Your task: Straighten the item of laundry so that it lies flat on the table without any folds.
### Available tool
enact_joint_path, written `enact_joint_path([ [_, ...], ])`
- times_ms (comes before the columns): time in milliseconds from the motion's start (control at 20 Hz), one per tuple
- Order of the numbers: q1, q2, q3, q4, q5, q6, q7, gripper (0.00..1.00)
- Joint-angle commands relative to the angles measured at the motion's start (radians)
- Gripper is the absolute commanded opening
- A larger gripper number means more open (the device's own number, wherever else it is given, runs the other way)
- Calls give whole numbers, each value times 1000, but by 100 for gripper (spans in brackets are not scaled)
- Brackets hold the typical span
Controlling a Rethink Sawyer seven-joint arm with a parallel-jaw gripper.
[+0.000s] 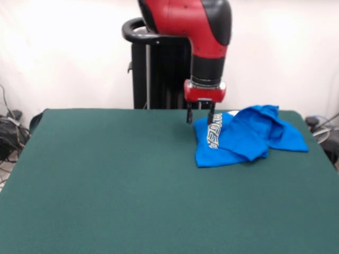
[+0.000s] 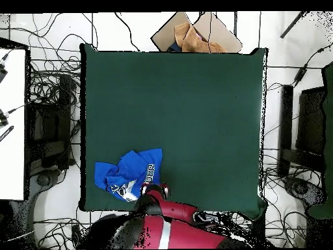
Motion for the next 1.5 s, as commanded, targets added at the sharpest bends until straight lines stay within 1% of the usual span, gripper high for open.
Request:
enact_joint_path([
  [50, -18, 127, 143, -86, -18, -80, 245, 100],
  [200, -6, 169, 127, -110, -17, -135, 249, 100],
  [400, 19, 184, 96, -120, -3, -177, 245, 100],
  [450, 21, 183, 93, -118, -2, -188, 234, 0],
  [550, 30, 179, 84, -114, 5, -194, 234, 0],
  [600, 44, 169, 70, -108, 25, -183, 231, 0],
  [750, 53, 48, 37, -33, 37, -109, 207, 0],
  [850, 10, -46, 51, 8, -9, -36, 176, 0],
  [1000, -90, -183, 145, 60, -81, 85, 144, 0],
  [1050, -122, -226, 182, 81, -82, 125, 151, 0],
  [1150, -121, -310, 169, 80, -58, 202, 139, 0],
  [1200, -118, -334, 155, 67, -44, 239, 130, 0],
  [1250, -95, -347, 111, 44, -38, 245, 117, 0],
  [1300, -90, -350, 88, 25, -38, 253, 109, 0],
  [1350, -71, -346, 44, 1, -40, 241, 100, 0],
  [1450, -82, -333, 9, -30, -76, 211, 88, 0],
  [1500, -115, -321, 23, -36, -105, 199, 83, 0],
])
